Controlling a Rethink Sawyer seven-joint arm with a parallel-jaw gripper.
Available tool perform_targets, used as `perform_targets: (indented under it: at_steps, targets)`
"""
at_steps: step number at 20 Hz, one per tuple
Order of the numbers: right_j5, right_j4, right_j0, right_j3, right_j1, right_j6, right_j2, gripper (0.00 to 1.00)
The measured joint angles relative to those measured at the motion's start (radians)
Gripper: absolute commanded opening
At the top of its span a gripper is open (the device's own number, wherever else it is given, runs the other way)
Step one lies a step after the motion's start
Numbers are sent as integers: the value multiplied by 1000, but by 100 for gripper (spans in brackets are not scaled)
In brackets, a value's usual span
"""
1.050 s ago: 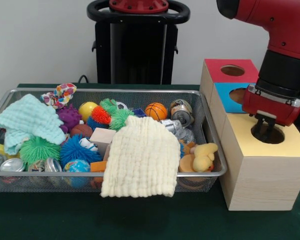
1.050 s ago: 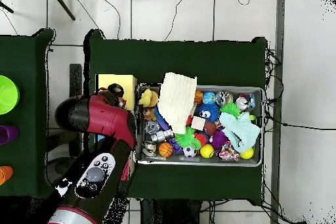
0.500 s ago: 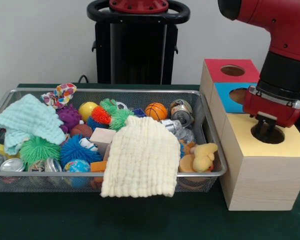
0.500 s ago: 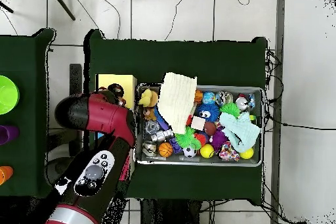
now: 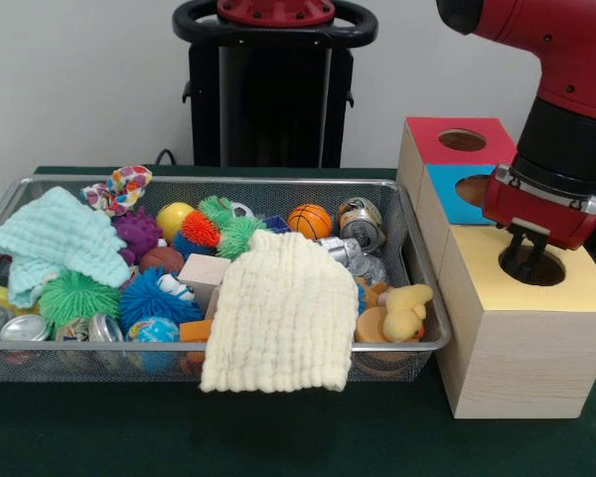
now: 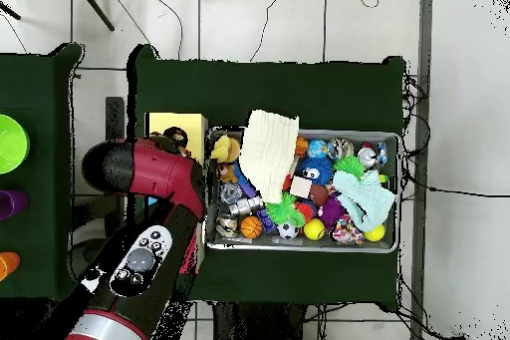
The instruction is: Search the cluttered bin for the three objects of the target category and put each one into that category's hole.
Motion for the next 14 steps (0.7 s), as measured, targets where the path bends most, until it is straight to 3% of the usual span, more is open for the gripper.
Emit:
perform_targets:
  at_steps: [14]
  targets:
    - [106, -1, 0, -58, 26, 0, -35, 0]
